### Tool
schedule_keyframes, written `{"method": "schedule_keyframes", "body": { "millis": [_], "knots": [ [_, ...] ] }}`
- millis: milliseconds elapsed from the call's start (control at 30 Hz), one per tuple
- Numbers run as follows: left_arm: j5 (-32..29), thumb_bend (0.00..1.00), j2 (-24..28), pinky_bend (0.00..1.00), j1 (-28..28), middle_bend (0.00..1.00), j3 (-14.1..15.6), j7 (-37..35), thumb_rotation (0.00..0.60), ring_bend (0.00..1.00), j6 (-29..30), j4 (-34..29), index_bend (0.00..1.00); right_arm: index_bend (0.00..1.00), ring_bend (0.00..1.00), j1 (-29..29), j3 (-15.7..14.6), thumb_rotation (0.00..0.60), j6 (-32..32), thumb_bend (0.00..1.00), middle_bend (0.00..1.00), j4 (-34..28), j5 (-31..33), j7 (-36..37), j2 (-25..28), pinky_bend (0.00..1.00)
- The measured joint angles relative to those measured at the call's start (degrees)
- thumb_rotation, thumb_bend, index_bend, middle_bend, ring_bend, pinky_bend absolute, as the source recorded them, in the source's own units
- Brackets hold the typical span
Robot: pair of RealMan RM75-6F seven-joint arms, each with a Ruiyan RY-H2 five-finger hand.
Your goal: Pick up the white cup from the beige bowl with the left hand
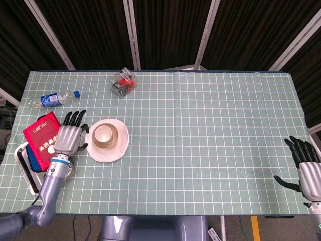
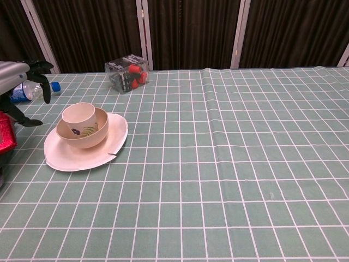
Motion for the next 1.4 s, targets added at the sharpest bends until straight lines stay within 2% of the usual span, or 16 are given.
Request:
{"method": "schedule_keyframes", "body": {
  "millis": [400,500,667,800,1133,1400],
  "knots": [
    [-2.4,0.27,-4.0,0.0,-4.4,0.0,0.6,1.8,0.6,0.0,-3.2,4.4,0.55,0.04,0.0,0.1,0.1,0.6,-0.2,0.03,0.0,0.2,0.1,1.5,0.5,0.0],
    [-2.6,0.35,-4.7,0.0,-4.9,0.0,0.9,1.9,0.6,0.0,-3.1,4.9,0.58,0.04,0.0,0.1,0.2,0.6,-0.2,0.03,0.0,0.2,0.2,1.6,0.5,0.0],
    [-2.6,0.57,-5.5,0.0,-5.5,0.0,1.4,1.7,0.6,0.0,-3.0,5.5,0.61,0.04,0.0,0.1,0.1,0.6,-0.3,0.03,0.0,0.2,0.1,1.7,0.5,0.0],
    [-3.1,0.64,-5.5,0.0,-5.5,0.0,1.9,2.0,0.6,0.0,-2.5,5.3,0.62,0.04,0.0,0.0,0.1,0.6,-0.1,0.03,0.0,0.1,0.0,1.8,0.5,0.0],
    [-1.4,0.65,-3.9,0.0,-4.9,0.0,2.6,0.0,0.6,0.0,-0.3,3.4,0.64,0.04,0.0,0.0,0.1,0.6,-0.2,0.03,0.0,0.0,-0.1,1.2,0.3,0.0],
    [4.5,0.65,-0.5,0.0,-4.1,0.0,3.6,-1.5,0.6,0.0,3.4,-4.1,0.64,0.04,0.0,0.1,0.1,0.6,-0.2,0.03,0.0,0.0,-0.1,0.7,0.2,0.0]
  ]
}}
